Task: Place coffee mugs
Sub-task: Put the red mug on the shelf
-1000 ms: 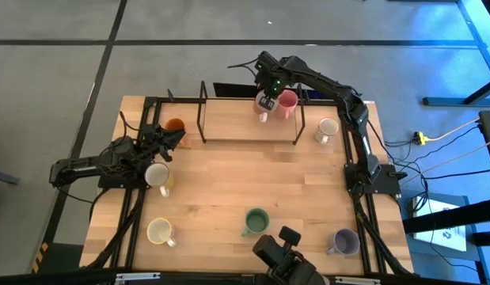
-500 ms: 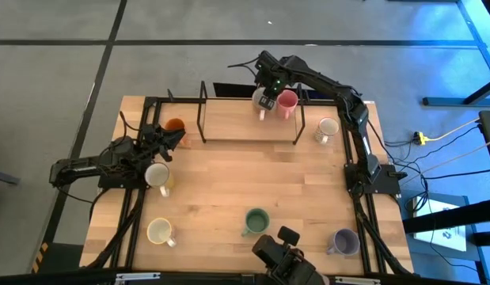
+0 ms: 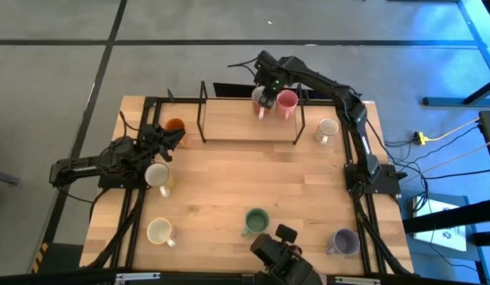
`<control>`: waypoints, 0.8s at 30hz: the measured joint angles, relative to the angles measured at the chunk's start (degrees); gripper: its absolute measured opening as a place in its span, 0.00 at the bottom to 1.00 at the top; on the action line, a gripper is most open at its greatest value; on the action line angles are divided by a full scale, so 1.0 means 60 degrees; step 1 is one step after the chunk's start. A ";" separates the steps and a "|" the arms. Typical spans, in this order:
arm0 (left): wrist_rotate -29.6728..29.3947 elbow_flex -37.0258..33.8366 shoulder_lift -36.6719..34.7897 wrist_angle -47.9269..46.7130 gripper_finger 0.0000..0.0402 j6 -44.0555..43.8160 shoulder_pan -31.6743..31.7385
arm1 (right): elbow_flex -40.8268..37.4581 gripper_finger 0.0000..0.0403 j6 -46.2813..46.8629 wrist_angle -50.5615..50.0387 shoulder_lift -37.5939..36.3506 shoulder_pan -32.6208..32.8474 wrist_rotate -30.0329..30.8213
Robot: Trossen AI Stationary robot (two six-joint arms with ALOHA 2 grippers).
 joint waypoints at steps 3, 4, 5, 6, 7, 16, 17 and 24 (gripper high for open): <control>0.0000 0.0003 0.0000 0.0000 0.22 0.0000 0.0000 | 0.0000 0.24 -0.0018 -0.0009 0.0007 0.0000 0.0084; -0.0003 0.0000 0.0000 0.0003 0.22 0.0000 -0.0003 | 0.0000 0.24 -0.0018 0.0015 0.0007 0.0000 0.0129; -0.0003 0.0004 -0.0004 0.0004 0.22 0.0000 -0.0002 | 0.0000 0.24 -0.0018 0.0011 0.0007 0.0000 0.0188; -0.0003 0.0000 -0.0002 0.0000 0.22 0.0000 -0.0002 | 0.0000 0.24 -0.0021 0.0001 0.0007 0.0000 0.0267; -0.0003 0.0000 -0.0004 0.0002 0.22 0.0000 -0.0003 | 0.0000 0.24 -0.0020 0.0003 0.0007 0.0000 0.0353; -0.0011 0.0000 -0.0002 0.0004 0.22 0.0000 -0.0003 | 0.0431 0.24 -0.0015 -0.0320 0.0007 0.0007 0.0408; -0.0011 0.0000 -0.0004 0.0004 0.22 0.0000 -0.0003 | 0.0645 0.24 -0.0016 -0.0445 0.0007 0.0007 0.0405; -0.0014 0.0002 -0.0001 0.0000 0.22 0.0000 -0.0003 | 0.2426 0.24 0.0008 -0.1087 0.0007 0.0095 -0.0150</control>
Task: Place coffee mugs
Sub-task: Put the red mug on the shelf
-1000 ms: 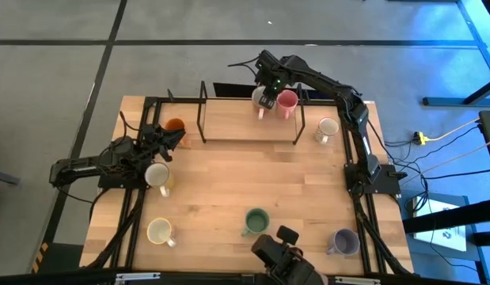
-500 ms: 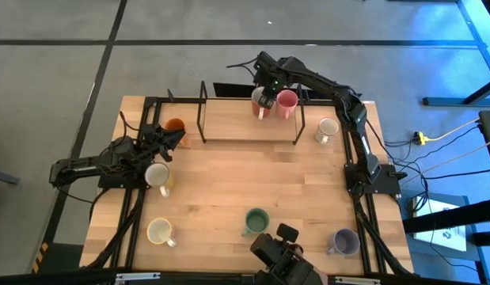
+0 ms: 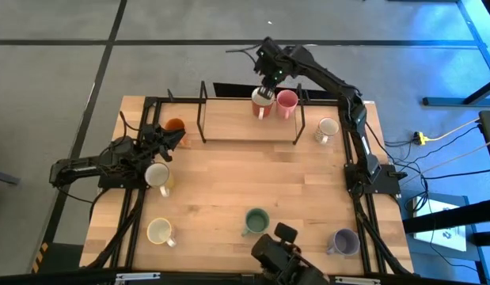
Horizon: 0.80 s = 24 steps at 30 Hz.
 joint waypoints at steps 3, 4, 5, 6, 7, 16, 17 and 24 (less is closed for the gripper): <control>-0.0003 -0.0001 0.0001 0.0000 0.22 0.0000 0.0004 | -0.0001 0.24 0.0134 0.1110 -0.0066 0.0192 -0.1115; -0.0004 -0.0002 -0.0002 0.0000 0.22 0.0000 0.0000 | -0.0022 0.24 0.0204 0.1336 -0.0054 0.0268 -0.1386; -0.0007 0.0002 0.0001 0.0003 0.22 0.0000 0.0003 | -0.0025 0.24 0.0224 0.1472 -0.0001 0.0366 -0.1484; -0.0004 -0.0002 0.0000 0.0000 0.22 0.0000 0.0000 | -0.0018 0.24 0.0231 0.1701 0.0085 0.0495 -0.1491; 0.0006 0.0000 0.0001 -0.0002 0.22 0.0000 0.0000 | -0.0011 0.24 0.0251 0.1876 0.0175 0.0602 -0.1493; 0.0000 -0.0002 0.0005 -0.0015 0.22 0.0000 0.0000 | -0.0027 0.24 0.0238 0.1680 0.0836 0.0966 -0.0785; 0.0000 -0.0002 0.0005 -0.0015 0.22 0.0000 0.0000 | -0.0031 0.24 0.0239 0.1594 0.0899 0.0968 -0.0663; 0.0003 -0.0002 0.0005 -0.0011 0.22 0.0000 0.0000 | -0.0033 0.24 0.0182 0.1490 0.0885 0.0961 -0.0468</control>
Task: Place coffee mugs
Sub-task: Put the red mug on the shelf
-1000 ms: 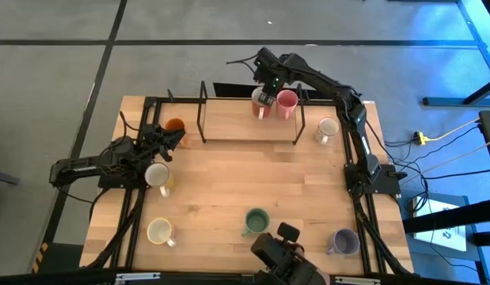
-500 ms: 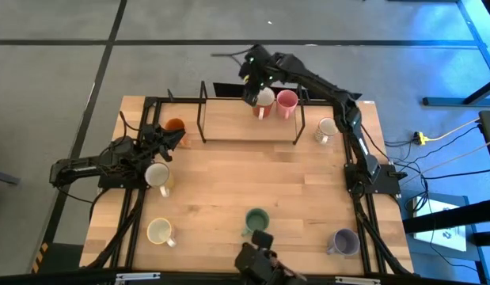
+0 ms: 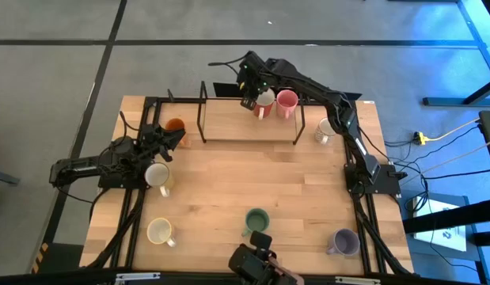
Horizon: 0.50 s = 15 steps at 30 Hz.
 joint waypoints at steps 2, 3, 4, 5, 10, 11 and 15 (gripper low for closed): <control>-0.0003 0.0000 0.0000 0.0000 0.22 0.0000 0.0000 | -0.0027 0.24 -0.0003 -0.0013 0.0000 0.0000 0.0000; -0.0003 0.0000 0.0000 0.0000 0.22 0.0000 0.0000 | -0.0110 0.24 -0.0003 0.0045 -0.0010 0.0000 -0.0002; 0.0000 0.0002 0.0000 0.0000 0.22 0.0000 0.0000 | -0.0205 0.24 -0.0005 0.0047 -0.0011 0.0000 -0.0007; -0.0002 0.0000 0.0000 0.0000 0.22 0.0000 0.0000 | -0.0288 0.24 -0.0010 -0.0009 -0.0005 0.0000 -0.0011; -0.0003 0.0000 0.0000 0.0000 0.22 0.0000 0.0000 | -0.0543 0.24 -0.0098 0.0045 0.0004 0.0011 0.0098; -0.0003 0.0001 0.0000 0.0000 0.22 0.0000 0.0000 | -0.0543 0.24 -0.0109 0.0012 0.0004 0.0011 0.0098; -0.0003 0.0001 0.0000 0.0000 0.22 0.0000 0.0000 | -0.0546 0.24 -0.0146 -0.0018 0.0004 0.0011 0.0184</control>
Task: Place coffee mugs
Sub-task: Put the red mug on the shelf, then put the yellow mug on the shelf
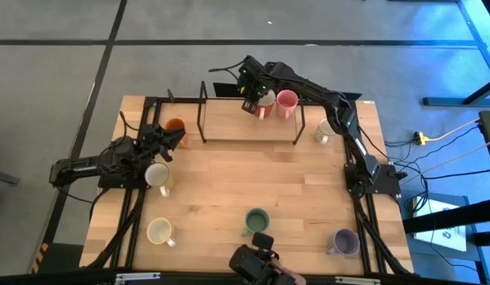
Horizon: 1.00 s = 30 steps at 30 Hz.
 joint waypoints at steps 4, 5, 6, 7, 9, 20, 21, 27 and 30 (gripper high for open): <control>0.0000 0.0002 0.0000 0.0004 0.22 0.0000 0.0003 | 0.0000 0.24 -0.0082 -0.0118 0.0000 0.0000 0.0347; 0.0000 -0.0001 0.0000 0.0004 0.22 0.0000 0.0000 | 0.0000 0.24 -0.0105 -0.0170 0.0000 0.0000 0.0415; 0.0000 -0.0001 0.0000 0.0004 0.22 0.0000 0.0000 | 0.0000 0.24 -0.0133 -0.0221 0.0000 0.0000 0.0443; 0.0000 -0.0001 0.0000 0.0004 0.22 0.0000 0.0001 | 0.0000 0.24 -0.0178 -0.0257 0.0000 0.0000 0.0447; 0.0000 -0.0001 0.0000 0.0004 0.22 0.0000 0.0002 | 0.0000 0.24 -0.0240 -0.0273 0.0000 0.0000 0.0447; 0.0000 -0.0001 0.0000 0.0035 0.22 0.0000 0.0004 | 0.0500 0.24 -0.0182 0.0119 -0.0362 0.0322 -0.0455; -0.0006 -0.0001 0.0000 0.0062 0.22 0.0000 0.0003 | 0.0492 0.24 -0.0044 0.0106 -0.0520 0.0491 -0.0722; -0.0173 -0.0001 0.0000 0.0095 0.22 -0.0075 0.0004 | 0.0506 0.24 0.0263 -0.0255 -0.1308 0.1818 -0.1470; -0.0196 -0.0001 0.0000 0.0091 0.22 -0.0015 0.0004 | 0.0503 0.24 0.0298 -0.0447 -0.1552 0.2523 -0.1601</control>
